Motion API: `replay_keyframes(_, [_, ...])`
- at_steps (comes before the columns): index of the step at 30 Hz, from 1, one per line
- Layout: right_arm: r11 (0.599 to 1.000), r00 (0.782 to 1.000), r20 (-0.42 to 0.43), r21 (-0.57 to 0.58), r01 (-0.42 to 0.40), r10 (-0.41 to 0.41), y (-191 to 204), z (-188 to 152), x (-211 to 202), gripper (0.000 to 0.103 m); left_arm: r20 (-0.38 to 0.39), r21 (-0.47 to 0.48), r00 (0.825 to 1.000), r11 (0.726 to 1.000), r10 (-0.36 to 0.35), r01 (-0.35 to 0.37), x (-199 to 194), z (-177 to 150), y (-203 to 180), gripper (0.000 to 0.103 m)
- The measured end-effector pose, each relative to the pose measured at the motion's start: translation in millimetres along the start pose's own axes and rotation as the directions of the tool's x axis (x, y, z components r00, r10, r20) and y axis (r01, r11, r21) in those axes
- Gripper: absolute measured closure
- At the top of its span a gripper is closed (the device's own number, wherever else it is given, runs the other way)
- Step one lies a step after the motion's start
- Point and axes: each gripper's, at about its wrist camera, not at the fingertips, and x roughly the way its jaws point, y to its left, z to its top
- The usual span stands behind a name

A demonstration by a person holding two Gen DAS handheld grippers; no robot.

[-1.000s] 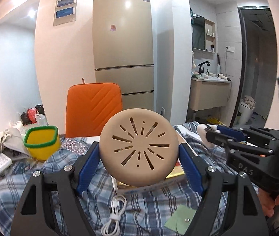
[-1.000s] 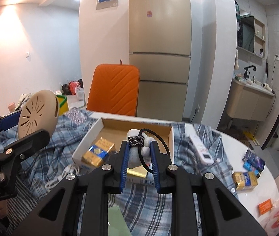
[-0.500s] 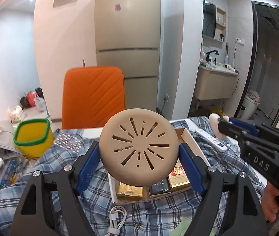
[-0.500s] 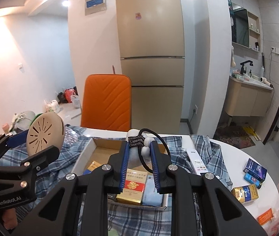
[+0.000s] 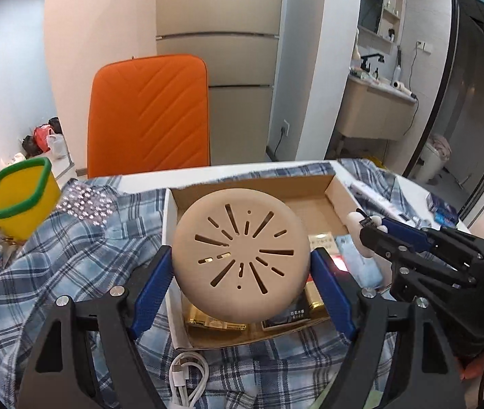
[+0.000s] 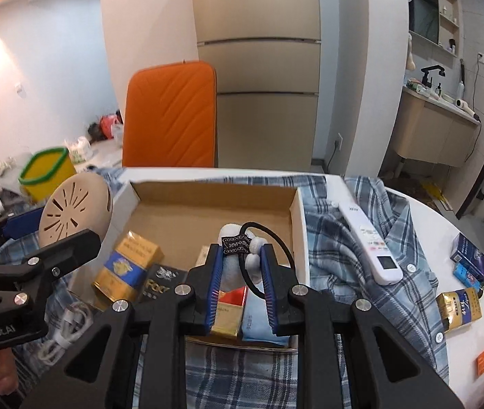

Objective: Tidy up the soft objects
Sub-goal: 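Carry the plush toy and beige disc into the box and open both grippers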

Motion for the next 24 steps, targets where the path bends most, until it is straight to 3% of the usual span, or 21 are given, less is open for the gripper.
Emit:
replay_keyframes(8, [1.0,0.997,-0.075,-0.001,-0.004,0.003,-3.5,-14.2,24.9,0.08,-0.078,-0.015,0.997,1.0,-0.009,0.008,25.5,-10.8,6.4,0.024])
replay_keyframes(19, [0.999,0.996,-0.085,-0.005,-0.033,0.032,-3.4,-20.3,31.1,0.079,-0.138,-0.017,0.99,1.0,-0.003,0.001,45.4,-21.8,8.4,0.023])
replay_keyframes(22, [0.999,0.995,-0.082,-0.001,-0.051,0.051,-3.8,-21.1,29.1,0.065,-0.124,-0.022,0.992,0.999,-0.025,0.022,43.6,-22.8,9.0,0.022])
replay_keyframes(24, [0.999,0.997,-0.065,-0.004,-0.046,0.045,-3.4,-21.5,26.3,0.046,-0.093,-0.014,0.995,1.0,-0.029,0.028,37.4,-22.2,8.0,0.022])
